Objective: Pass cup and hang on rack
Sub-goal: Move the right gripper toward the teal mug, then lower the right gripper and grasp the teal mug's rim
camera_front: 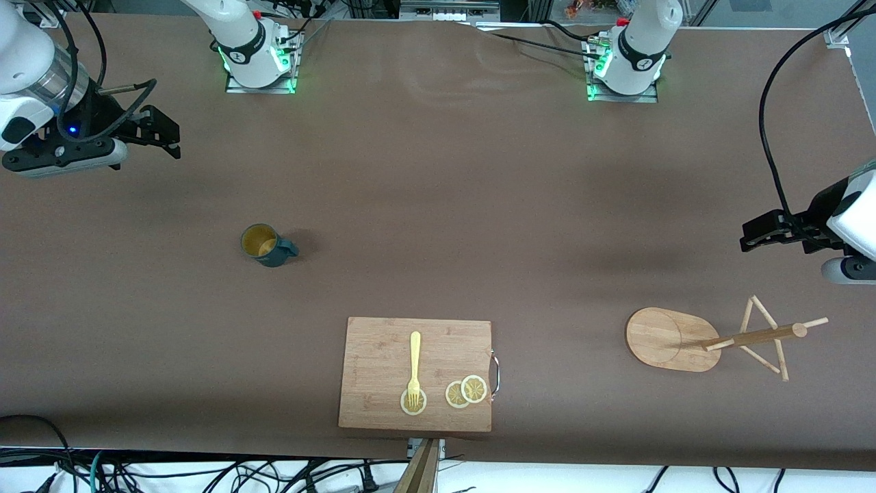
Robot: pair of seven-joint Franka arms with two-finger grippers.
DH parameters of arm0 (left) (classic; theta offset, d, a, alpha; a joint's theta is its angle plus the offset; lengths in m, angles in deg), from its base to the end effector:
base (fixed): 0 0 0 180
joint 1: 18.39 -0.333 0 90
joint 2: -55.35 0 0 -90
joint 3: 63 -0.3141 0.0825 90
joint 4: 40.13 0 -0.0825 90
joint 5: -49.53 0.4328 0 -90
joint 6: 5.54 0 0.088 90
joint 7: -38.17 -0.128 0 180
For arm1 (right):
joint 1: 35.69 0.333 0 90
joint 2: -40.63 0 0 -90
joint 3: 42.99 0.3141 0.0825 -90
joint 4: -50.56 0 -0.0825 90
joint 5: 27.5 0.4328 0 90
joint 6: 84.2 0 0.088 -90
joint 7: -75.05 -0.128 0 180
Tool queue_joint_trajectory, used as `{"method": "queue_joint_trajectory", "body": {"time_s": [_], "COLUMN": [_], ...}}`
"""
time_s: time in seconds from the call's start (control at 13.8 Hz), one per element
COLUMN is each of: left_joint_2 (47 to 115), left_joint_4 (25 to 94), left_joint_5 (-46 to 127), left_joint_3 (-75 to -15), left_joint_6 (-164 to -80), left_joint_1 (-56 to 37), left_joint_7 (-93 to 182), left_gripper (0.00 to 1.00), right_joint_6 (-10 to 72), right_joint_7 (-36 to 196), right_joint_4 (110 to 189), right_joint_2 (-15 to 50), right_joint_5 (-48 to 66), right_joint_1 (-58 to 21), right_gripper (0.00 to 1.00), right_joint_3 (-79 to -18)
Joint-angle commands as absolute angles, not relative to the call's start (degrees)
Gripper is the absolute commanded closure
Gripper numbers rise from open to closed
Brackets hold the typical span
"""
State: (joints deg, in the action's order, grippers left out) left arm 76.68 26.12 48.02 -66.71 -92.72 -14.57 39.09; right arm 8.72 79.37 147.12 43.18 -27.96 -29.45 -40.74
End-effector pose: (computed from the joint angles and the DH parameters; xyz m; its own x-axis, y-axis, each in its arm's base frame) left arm 0.7069 -0.0135 0.5681 0.9999 0.0086 -0.0063 0.0086 -1.0000 0.0027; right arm 0.5851 0.0867 0.5728 0.9748 0.2220 -0.0197 0.2222 -0.9750 0.0083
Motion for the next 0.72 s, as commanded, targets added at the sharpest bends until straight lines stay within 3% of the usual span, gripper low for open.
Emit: {"method": "queue_joint_trajectory", "body": {"time_s": [0.0, 0.29, 0.65], "left_joint_2": [77.5, 77.5, 77.5], "left_joint_4": [24.3, 24.3, 24.3], "left_joint_5": [47.0, 47.1, 47.1], "left_joint_3": [-67.0, -67.0, -67.0], "left_joint_6": [-92.3, -92.3, -92.3], "left_joint_1": [-14.7, -14.8, -14.7], "left_joint_7": [39.2, 39.1, 39.1], "left_gripper": [0.00, 0.00, 0.00], "right_joint_6": [7.5, 10.1, 23.5], "right_joint_7": [78.3, 78.1, 78.0], "right_joint_4": [146.3, 150.8, 165.9], "right_joint_2": [42.9, 42.9, 43.0], "right_joint_5": [-28.8, -28.1, -27.9], "right_joint_1": [-29.0, -29.1, -29.2], "right_gripper": [0.00, 0.00, 0.00], "right_joint_3": [-40.8, -41.1, -41.5]}}
